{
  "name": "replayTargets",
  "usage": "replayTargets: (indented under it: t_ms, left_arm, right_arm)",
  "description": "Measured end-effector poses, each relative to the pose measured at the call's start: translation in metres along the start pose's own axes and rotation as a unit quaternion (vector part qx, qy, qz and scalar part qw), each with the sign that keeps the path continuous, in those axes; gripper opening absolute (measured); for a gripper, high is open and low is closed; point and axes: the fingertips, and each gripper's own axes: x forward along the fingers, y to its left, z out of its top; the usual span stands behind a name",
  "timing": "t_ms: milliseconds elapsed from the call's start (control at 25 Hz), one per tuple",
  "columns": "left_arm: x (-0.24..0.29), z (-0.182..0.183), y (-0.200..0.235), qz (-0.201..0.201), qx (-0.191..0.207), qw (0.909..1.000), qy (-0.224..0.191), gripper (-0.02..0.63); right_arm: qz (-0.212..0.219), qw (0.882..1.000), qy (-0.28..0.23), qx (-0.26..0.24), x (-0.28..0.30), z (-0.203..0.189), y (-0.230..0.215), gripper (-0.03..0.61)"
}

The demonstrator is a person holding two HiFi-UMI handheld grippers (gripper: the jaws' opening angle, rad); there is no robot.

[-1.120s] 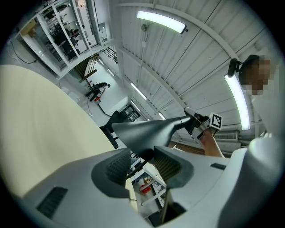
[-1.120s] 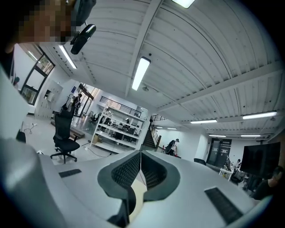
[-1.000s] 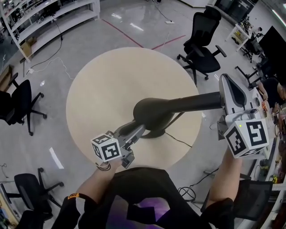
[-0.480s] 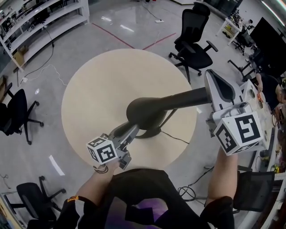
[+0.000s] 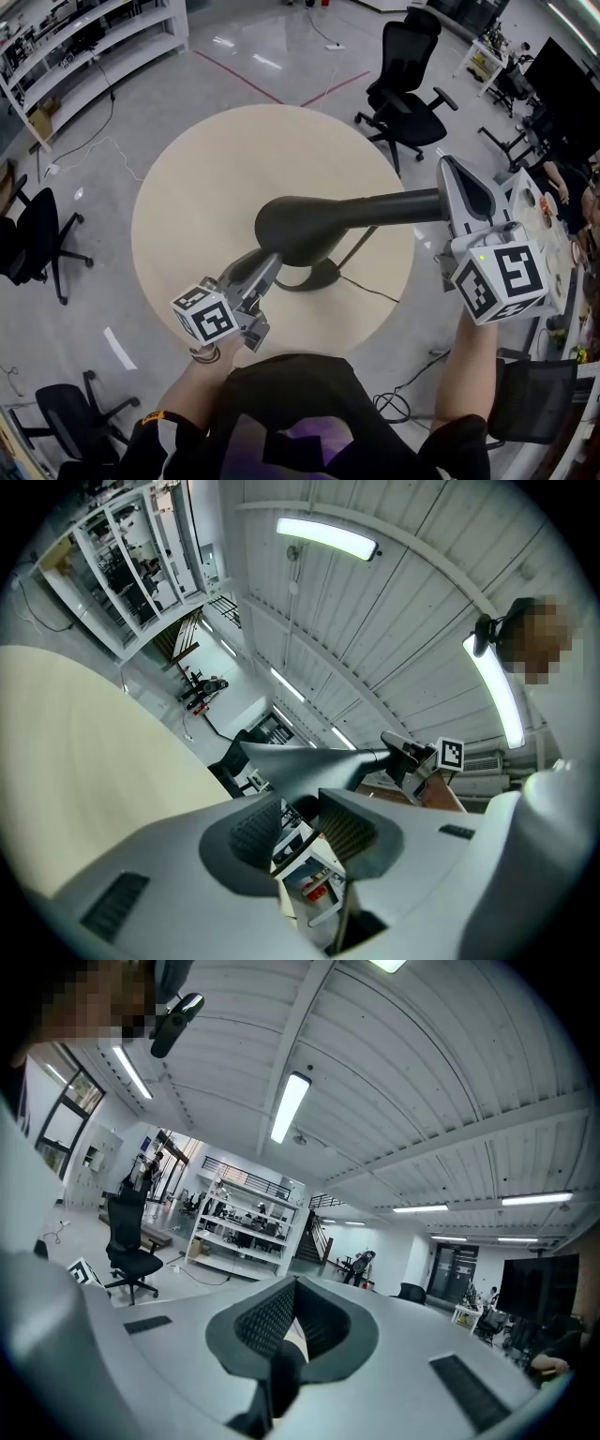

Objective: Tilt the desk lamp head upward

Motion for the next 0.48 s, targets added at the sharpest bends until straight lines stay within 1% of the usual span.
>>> replayTargets:
  t_ms: [120, 280, 480]
  left_arm:
    - [-0.005, 0.017, -0.004, -0.005, 0.017, 0.9998, -0.014, 0.161]
    - [-0.011, 0.042, -0.019, -0.010, 0.042, 0.9985, -0.034, 0.143]
    - [-0.009, 0.075, -0.036, -0.018, 0.075, 0.9954, -0.057, 0.124]
  right_arm:
    - [-0.012, 1.000, 0.006, 0.011, -0.002, -0.007, -0.005, 0.011]
    - [-0.030, 0.999, 0.022, 0.028, -0.010, -0.022, -0.015, 0.011]
    - [-0.049, 0.997, 0.039, 0.034, -0.014, -0.041, -0.025, 0.009]
